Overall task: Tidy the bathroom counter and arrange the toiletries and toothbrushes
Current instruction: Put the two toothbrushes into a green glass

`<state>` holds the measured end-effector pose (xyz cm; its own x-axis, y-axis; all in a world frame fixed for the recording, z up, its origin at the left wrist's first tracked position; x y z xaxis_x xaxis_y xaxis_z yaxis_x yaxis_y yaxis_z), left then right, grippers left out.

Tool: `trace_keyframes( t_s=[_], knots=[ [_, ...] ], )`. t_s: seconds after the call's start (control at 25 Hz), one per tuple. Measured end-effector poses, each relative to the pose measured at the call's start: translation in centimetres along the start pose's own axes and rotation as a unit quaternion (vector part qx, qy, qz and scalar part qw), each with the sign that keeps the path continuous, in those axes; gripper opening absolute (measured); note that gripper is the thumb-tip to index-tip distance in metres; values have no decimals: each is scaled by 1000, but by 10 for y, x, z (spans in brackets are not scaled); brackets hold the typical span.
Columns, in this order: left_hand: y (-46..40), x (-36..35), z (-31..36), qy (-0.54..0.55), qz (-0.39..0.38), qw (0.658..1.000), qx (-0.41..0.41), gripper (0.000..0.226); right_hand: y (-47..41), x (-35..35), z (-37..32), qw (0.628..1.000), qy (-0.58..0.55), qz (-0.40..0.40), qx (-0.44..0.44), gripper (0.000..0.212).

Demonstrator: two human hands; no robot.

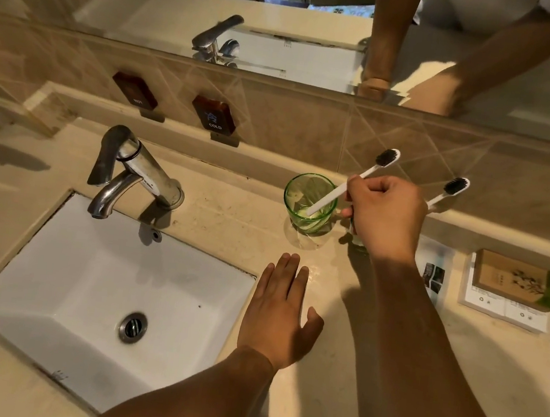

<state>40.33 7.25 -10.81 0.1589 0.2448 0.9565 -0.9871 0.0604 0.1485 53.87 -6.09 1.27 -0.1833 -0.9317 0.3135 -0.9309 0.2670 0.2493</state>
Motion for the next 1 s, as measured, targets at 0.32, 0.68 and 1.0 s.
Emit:
trace_keyframes(
  t_s=[0.32,0.68,1.0],
  knots=[
    [-1,5,1,8,-19,1000,15,72,-4,-11,-2,994,101,-25,21,30],
    [-1,2,0,8,-25,1000,13,72,-11,-14,-5,991,128,-29,8,30],
    [-1,3,0,14,-30,999,13,73,-12,-16,0,987,159,-15,5,31]
  ],
)
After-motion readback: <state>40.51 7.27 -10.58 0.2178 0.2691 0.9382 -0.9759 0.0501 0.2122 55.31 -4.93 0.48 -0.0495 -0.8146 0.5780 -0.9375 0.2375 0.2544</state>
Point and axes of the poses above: each hand's wrist, its own y-axis away from the middle knuckle, its own x-axis out of the back of the hand, z = x × y, the point moved 3 cm from there along -y, towards the middle knuckle, and after that the axes turned 3 degrees about -z, right-handed, at the moved point
